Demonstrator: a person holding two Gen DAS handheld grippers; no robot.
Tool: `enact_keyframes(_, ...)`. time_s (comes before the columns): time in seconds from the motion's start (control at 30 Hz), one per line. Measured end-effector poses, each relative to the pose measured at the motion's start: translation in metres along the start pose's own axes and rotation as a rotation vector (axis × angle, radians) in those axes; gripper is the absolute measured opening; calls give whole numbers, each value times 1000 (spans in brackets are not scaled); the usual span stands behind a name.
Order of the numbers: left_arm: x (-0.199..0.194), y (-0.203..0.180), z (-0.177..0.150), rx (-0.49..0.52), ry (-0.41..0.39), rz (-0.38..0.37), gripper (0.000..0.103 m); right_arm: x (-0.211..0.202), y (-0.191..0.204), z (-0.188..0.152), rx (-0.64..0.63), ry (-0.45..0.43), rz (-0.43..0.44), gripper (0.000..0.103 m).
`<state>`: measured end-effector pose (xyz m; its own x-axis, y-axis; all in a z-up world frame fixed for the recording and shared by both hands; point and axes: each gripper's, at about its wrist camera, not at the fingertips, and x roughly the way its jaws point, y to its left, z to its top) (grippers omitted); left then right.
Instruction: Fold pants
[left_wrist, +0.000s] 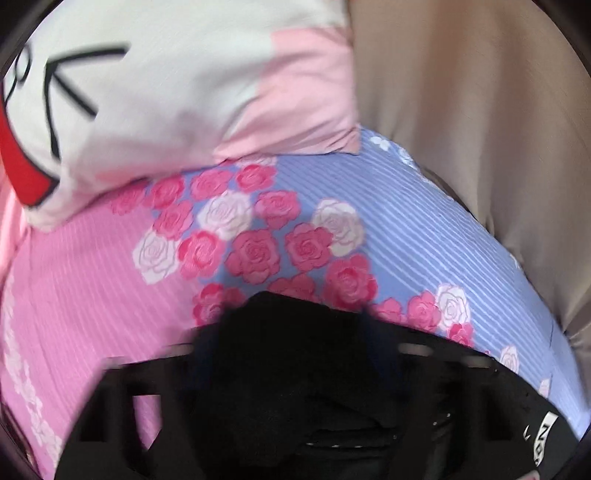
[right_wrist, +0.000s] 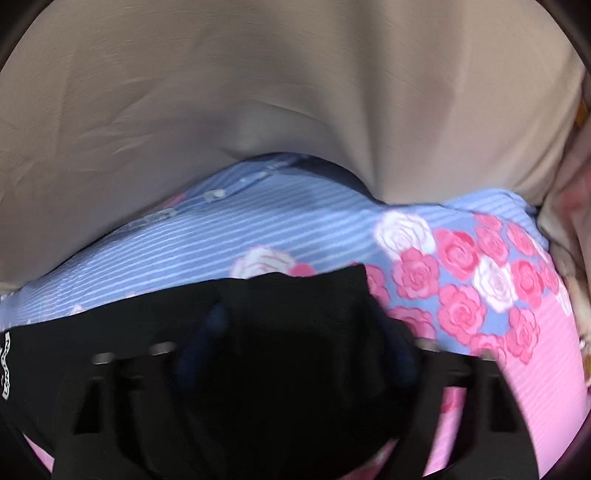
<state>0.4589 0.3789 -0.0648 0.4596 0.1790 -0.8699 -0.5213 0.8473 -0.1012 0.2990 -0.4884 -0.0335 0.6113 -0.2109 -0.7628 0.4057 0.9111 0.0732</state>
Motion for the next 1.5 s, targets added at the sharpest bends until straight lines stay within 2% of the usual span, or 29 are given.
enact_keyframes(0.03,-3,-2,1,0,11,-34,19,-3,3,1,-11,9,61,17)
enact_keyframes(0.07,-8,-3,2,-15,18,-54,14,-10,9,0,-26,-8,40,14)
enact_keyframes(0.17,-38,-4,3,-12,-51,-100,12,-35,15,7,-80,-97,40,13)
enact_keyframes(0.27,-94,7,-5,11,-145,-227,12,-96,18,3,-117,-240,119,13)
enact_keyframes(0.33,-138,20,-18,36,-196,-301,12,-130,19,-6,-149,-297,152,13)
enact_keyframes(0.37,-163,31,-29,53,-223,-337,12,-153,20,-15,-180,-331,164,13)
enact_keyframes(0.47,-209,56,-56,98,-265,-376,13,-211,13,-55,-256,-398,201,13)
enact_keyframes(0.57,-241,90,-105,154,-264,-367,14,-242,-8,-101,-285,-388,193,14)
enact_keyframes(0.7,-223,134,-165,173,-185,-347,18,-248,-32,-169,-297,-312,147,14)
enact_keyframes(0.73,-215,145,-178,158,-160,-355,22,-244,-38,-188,-304,-284,118,14)
enact_keyframes(0.8,-200,172,-200,91,-121,-408,34,-244,-50,-209,-301,-240,77,14)
enact_keyframes(0.83,-196,182,-209,48,-110,-425,43,-243,-58,-218,-291,-223,56,14)
enact_keyframes(0.87,-193,192,-217,3,-102,-442,48,-245,-64,-224,-266,-205,45,15)
enact_keyframes(0.9,-194,200,-224,-44,-89,-481,49,-252,-72,-227,-228,-211,47,17)
enact_keyframes(0.93,-195,205,-230,-84,-76,-520,50,-266,-79,-229,-178,-242,58,21)
enact_keyframes(1.0,-202,209,-234,-155,-60,-579,58,-286,-88,-235,-121,-285,75,54)
enact_keyframes(1.07,-208,212,-235,-240,-53,-651,77,-303,-93,-239,-68,-324,101,59)
enact_keyframes(1.1,-206,214,-235,-309,-38,-693,81,-310,-92,-241,-54,-337,120,59)
enact_keyframes(1.2,-196,214,-243,-440,36,-780,83,-327,-84,-253,-24,-351,175,60)
enact_keyframes(1.3,-183,207,-241,-495,106,-866,83,-329,-73,-264,-13,-328,215,61)
enact_keyframes(1.37,-173,200,-230,-525,147,-876,83,-328,-65,-271,-11,-316,238,63)
enact_keyframes(1.47,-164,189,-208,-504,165,-869,80,-322,-55,-275,-1,-302,265,65)
enact_keyframes(1.5,-166,182,-195,-456,156,-873,72,-320,-53,-276,1,-297,268,65)
